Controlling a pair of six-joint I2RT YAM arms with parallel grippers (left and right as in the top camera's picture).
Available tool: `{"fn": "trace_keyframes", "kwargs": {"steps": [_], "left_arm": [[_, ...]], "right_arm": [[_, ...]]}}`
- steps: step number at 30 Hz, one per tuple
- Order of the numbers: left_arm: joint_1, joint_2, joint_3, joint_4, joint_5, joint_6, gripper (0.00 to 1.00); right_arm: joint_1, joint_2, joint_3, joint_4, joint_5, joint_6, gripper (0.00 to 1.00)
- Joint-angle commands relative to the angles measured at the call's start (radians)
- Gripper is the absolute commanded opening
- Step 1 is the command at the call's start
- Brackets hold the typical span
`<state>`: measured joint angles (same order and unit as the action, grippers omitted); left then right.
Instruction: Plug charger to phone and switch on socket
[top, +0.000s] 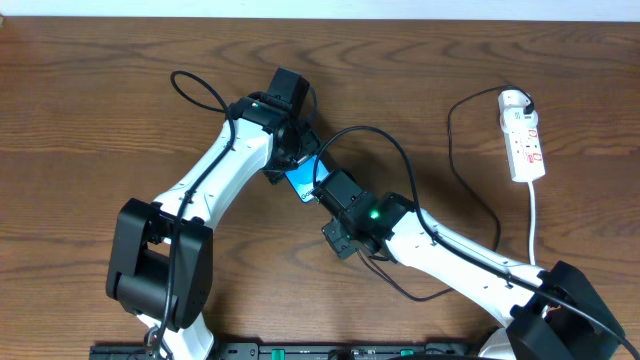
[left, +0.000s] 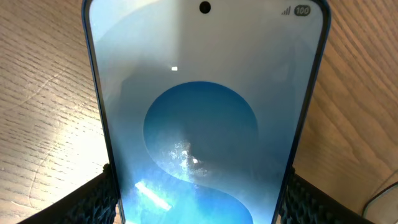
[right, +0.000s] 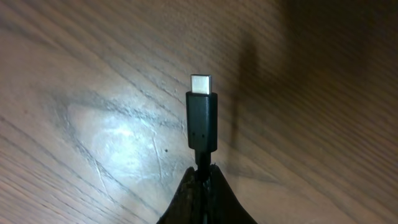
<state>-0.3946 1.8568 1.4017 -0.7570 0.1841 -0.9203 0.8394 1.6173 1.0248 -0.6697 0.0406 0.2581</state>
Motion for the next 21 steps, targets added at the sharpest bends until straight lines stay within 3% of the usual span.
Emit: {"fn": "trace_keyframes", "kwargs": {"steps": [1,8,17,21], "left_arm": [[0.003,-0.038,0.031,-0.008,-0.001,0.01,0.64],[0.007,-0.048,0.055,-0.082,0.098,0.01,0.64],[0.009,-0.048,0.227,-0.217,0.101,0.003,0.64],[0.009,-0.048,0.294,-0.272,0.151,-0.002,0.64]], "right_arm": [[0.001,-0.003,0.001,0.003,-0.039,0.069,0.01],[-0.047,-0.101,0.007,-0.114,-0.139,0.108,0.01],[-0.227,-0.425,0.006,-0.322,0.005,0.1,0.01],[-0.315,-0.507,-0.008,-0.328,0.014,0.054,0.01]]}}
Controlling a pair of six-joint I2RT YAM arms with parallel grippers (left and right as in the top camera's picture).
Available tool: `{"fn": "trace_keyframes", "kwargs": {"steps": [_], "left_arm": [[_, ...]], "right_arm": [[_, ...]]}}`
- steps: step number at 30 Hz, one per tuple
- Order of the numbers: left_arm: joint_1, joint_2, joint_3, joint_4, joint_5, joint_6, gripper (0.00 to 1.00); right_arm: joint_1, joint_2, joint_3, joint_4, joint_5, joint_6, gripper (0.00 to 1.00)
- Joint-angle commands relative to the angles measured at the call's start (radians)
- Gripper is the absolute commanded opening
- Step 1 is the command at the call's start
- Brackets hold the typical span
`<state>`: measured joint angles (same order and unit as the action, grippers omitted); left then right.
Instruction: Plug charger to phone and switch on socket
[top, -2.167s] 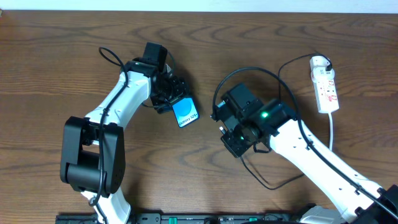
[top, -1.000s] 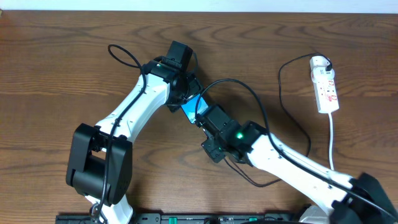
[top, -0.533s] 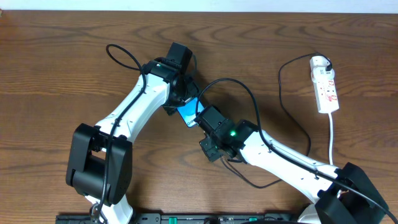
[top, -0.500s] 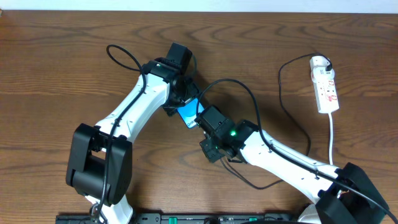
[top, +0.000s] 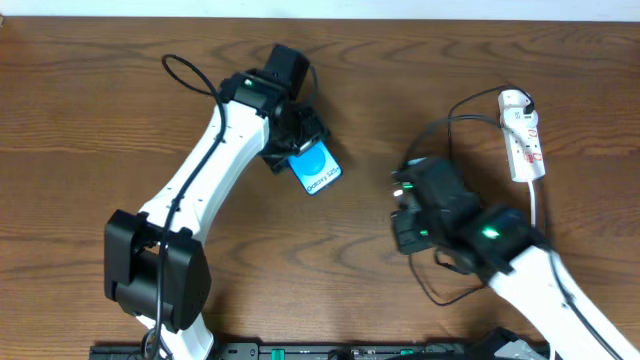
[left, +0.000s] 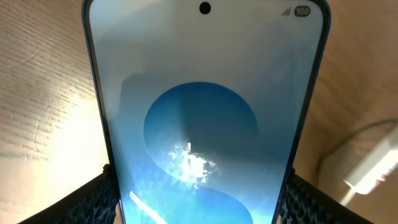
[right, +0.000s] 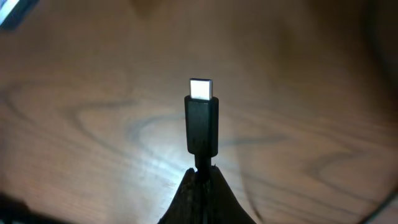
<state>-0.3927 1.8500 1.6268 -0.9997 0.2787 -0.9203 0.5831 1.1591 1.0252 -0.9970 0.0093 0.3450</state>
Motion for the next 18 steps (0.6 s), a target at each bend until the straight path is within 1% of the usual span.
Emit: {"fn": "trace_keyframes", "kwargs": {"steps": [1,6,10,13,18], "left_arm": [[0.007,-0.042,0.077,-0.037,0.078,-0.002,0.64],[0.008,-0.04,0.081,-0.064,0.164,0.003,0.64],[0.01,-0.04,0.081,-0.13,0.185,0.021,0.64],[0.01,-0.041,0.081,-0.16,0.183,0.029,0.64],[0.01,-0.04,0.081,-0.163,0.172,0.037,0.64]], "right_arm": [[-0.072,-0.053,-0.015,0.0,0.045,-0.033,0.01],[-0.09,-0.034,-0.102,0.048,0.035,-0.031,0.01],[-0.09,-0.009,-0.19,0.134,-0.051,-0.032,0.01],[-0.09,0.0,-0.21,0.162,-0.115,-0.036,0.01],[-0.078,0.0,-0.208,0.182,-0.296,-0.172,0.01]]}}
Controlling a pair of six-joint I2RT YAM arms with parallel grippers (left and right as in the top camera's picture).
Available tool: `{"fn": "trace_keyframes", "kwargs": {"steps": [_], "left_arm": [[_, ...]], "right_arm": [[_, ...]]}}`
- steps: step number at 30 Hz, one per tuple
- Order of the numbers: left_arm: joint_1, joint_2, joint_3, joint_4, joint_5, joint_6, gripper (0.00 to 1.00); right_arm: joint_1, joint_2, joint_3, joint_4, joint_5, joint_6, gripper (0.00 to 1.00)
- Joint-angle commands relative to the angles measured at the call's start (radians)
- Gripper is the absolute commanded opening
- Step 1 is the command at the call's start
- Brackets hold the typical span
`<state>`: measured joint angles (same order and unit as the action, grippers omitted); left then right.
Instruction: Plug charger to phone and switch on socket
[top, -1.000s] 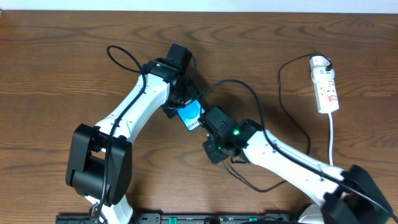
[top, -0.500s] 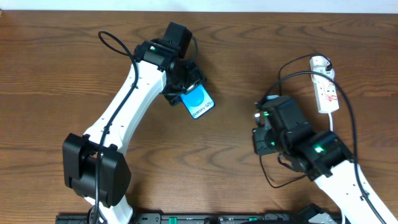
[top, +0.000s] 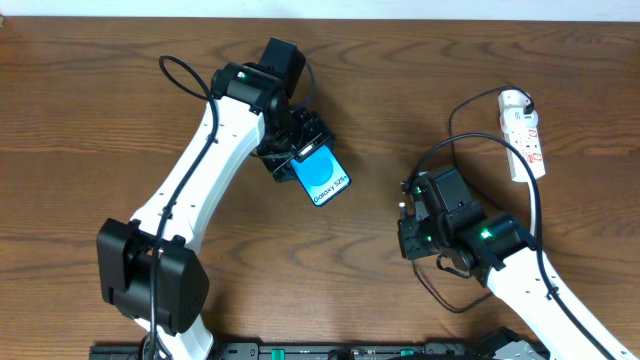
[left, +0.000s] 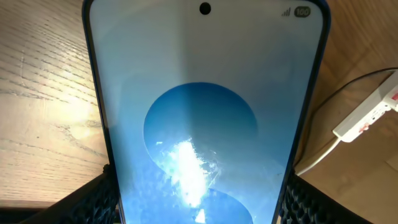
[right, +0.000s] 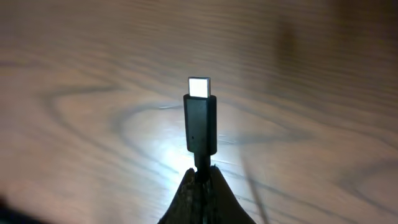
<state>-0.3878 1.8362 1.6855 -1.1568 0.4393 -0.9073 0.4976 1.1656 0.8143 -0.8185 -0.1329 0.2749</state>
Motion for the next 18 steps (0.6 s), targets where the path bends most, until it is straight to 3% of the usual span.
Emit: {"fn": "trace_keyframes", "kwargs": {"steps": [1,6,11,18], "left_arm": [[0.005,-0.027,0.022,-0.006,0.005,0.023,0.64],[0.005,-0.027,0.022,-0.006,-0.003,0.028,0.64],[0.005,-0.027,0.022,-0.006,-0.024,0.05,0.64],[0.005,-0.027,0.022,-0.006,-0.057,0.069,0.64]], "right_arm": [[0.013,-0.006,0.003,0.002,-0.194,-0.12,0.01],[0.048,-0.006,0.008,-0.01,-0.325,-0.127,0.02],[0.092,-0.006,0.08,-0.073,-0.329,-0.154,0.02],[0.139,-0.006,0.194,-0.157,-0.127,-0.169,0.01]]}}
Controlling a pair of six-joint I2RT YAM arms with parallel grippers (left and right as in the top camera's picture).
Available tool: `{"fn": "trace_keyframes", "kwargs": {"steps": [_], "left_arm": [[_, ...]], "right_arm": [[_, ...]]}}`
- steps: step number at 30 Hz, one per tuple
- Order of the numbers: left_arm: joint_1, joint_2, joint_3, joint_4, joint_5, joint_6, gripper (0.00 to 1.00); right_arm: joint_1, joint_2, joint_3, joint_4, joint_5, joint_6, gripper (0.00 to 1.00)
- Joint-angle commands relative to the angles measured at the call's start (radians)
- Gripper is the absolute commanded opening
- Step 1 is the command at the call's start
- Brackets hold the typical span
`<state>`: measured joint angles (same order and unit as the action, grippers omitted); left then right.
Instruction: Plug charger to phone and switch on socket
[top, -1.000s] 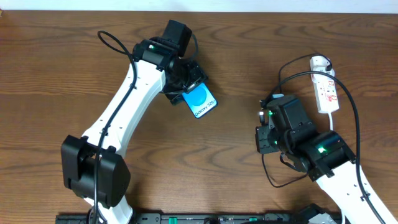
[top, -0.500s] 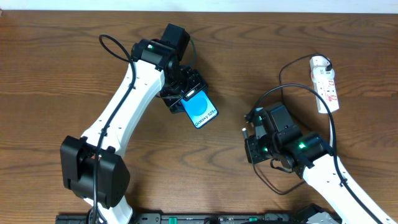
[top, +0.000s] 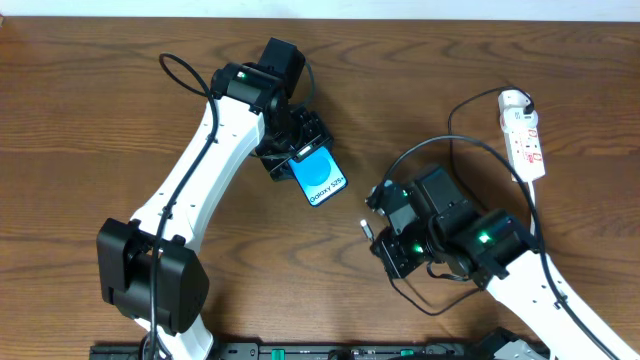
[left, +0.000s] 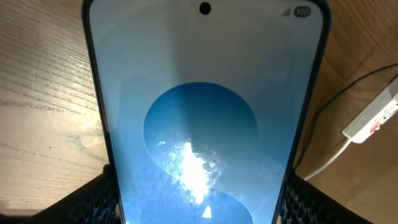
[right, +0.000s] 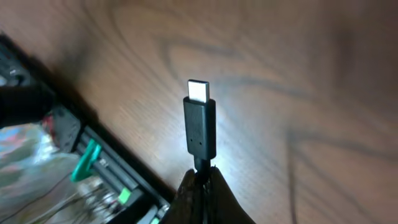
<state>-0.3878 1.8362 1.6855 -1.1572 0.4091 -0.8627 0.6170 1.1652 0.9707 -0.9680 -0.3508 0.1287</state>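
My left gripper (top: 297, 155) is shut on the phone (top: 318, 177), a blue-screened handset held above the table's middle; in the left wrist view the phone (left: 202, 112) fills the frame between the black pads (left: 93, 199). My right gripper (right: 202, 180) is shut on the charger cable just behind its black USB-C plug (right: 199, 121), whose metal tip points toward the table's front-left. In the overhead view the plug (top: 366, 227) lies right of and below the phone, apart from it. The white socket strip (top: 524, 135) lies at the far right.
The black charger cable (top: 455, 150) loops from the socket strip round to the right arm. A black rail with green parts (right: 93, 168) runs along the table's front edge. A second black cable (top: 185, 80) arcs by the left arm.
My right gripper has moved left toward the phone and turned, so the plug now faces the table's front edge rail. The phone has shifted slightly; the left gripper still holds it.
At first both grippers were close together mid-table, phone and plug side by side. Then the right arm stood far off to the right near the socket cable, the left holding the phone higher. Now the right gripper has come back leftward with the plug.
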Motion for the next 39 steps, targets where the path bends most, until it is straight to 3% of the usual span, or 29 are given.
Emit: {"fn": "trace_keyframes", "kwargs": {"steps": [1,11,39], "left_arm": [[0.005,-0.027,0.022,-0.005,-0.037,0.024,0.64],[0.005,-0.027,0.022,-0.005,-0.063,0.043,0.64],[-0.046,-0.027,0.022,0.044,-0.116,0.058,0.64]], "right_arm": [[0.024,-0.005,0.038,0.0,0.085,-0.022,0.01],[0.078,0.083,0.04,0.096,0.083,-0.021,0.01],[0.082,0.221,0.129,0.12,0.001,0.036,0.01]]}}
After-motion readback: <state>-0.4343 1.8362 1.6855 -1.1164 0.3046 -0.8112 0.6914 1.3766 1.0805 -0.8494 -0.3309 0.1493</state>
